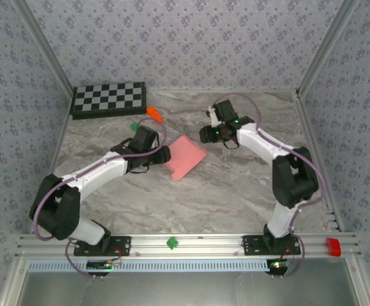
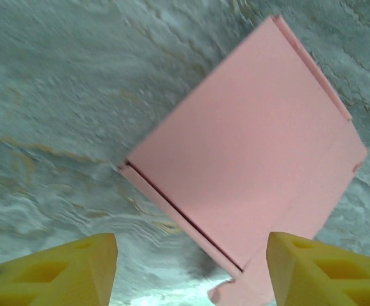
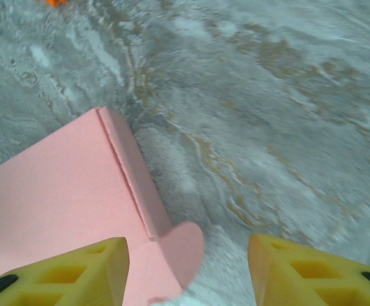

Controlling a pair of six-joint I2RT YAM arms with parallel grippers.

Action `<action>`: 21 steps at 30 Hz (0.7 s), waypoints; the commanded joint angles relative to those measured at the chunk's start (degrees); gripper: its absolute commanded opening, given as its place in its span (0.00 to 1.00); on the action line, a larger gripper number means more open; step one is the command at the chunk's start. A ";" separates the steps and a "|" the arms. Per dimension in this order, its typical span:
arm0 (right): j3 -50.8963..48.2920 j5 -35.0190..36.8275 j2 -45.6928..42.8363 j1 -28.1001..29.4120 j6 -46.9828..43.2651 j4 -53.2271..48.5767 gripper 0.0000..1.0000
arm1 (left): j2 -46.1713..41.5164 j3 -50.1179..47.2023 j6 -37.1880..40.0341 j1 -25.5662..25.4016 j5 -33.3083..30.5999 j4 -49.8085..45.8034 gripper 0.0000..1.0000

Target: Fold the paper box

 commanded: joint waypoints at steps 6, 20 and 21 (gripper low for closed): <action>-18.05 0.90 -13.18 -2.46 6.81 5.03 0.54 | 3.30 6.18 15.85 6.76 3.27 0.46 0.69; -38.71 -1.14 -31.29 -2.77 15.91 10.78 0.56 | 20.50 16.08 24.42 10.08 22.79 4.96 0.71; -39.80 -1.28 -31.93 -2.71 16.62 11.42 0.56 | 21.20 16.45 24.42 10.04 24.31 5.20 0.70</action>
